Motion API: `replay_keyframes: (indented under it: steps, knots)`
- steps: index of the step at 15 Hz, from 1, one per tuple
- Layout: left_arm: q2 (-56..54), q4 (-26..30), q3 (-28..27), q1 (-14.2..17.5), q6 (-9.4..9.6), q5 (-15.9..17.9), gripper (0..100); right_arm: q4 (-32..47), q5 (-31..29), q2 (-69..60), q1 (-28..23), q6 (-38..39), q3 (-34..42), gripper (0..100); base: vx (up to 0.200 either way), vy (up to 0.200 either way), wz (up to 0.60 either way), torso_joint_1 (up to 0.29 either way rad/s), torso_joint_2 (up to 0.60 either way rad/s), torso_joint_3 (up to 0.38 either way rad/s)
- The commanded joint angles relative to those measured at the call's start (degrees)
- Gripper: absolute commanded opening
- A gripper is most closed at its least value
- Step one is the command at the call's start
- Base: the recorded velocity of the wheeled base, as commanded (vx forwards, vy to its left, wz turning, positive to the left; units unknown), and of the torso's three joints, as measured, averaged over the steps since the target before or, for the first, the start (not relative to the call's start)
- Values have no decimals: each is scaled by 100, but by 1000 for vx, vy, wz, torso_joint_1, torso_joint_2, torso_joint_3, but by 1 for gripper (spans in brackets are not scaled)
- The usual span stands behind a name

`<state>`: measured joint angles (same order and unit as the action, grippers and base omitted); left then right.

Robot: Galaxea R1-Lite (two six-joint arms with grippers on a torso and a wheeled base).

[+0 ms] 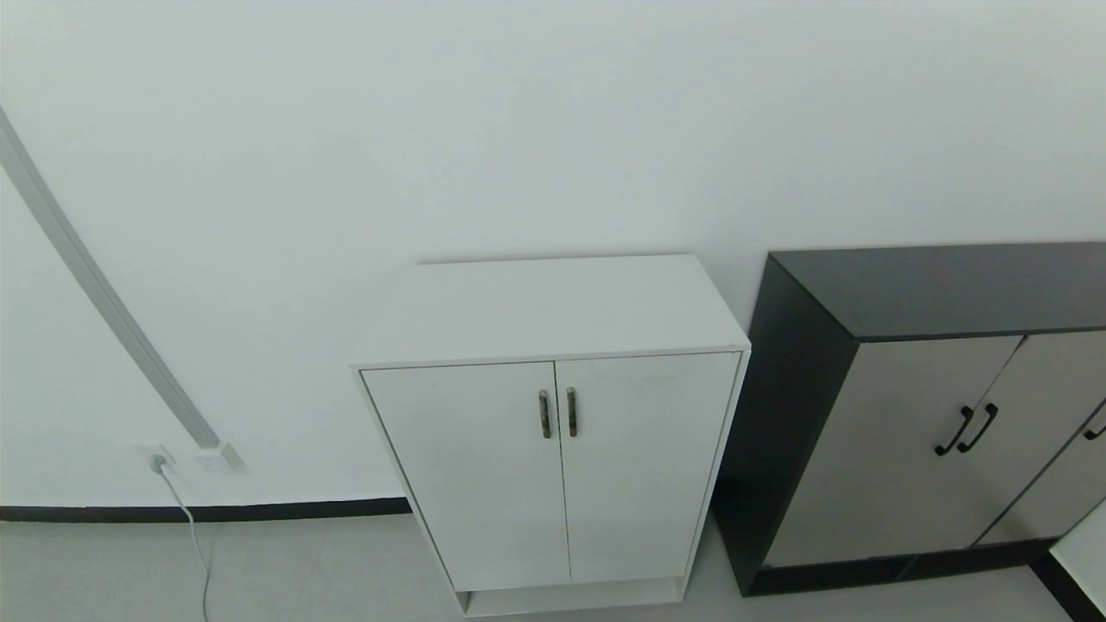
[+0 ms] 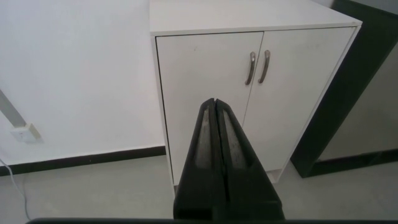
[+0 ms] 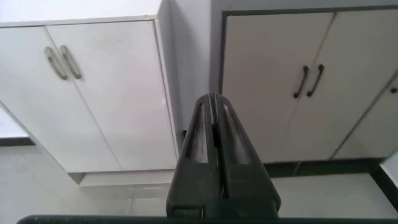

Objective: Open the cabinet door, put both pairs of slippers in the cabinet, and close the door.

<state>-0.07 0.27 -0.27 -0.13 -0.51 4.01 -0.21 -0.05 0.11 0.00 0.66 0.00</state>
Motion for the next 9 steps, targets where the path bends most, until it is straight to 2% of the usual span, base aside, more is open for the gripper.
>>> replay_keyframes:
  steps: [1,2,9]
  knots:
    - [7,0,0,-4,-2,-6,0,-14,-109,-2,0,119,0,0,0,0,0,0,0,0]
    - [7,0,0,5,7,-6,0,-32,-118,-2,0,330,0,0,0,0,0,0,0,0]
    - [7,0,9,5,16,-6,0,-32,-109,-2,0,286,0,0,0,0,0,0,0,0]
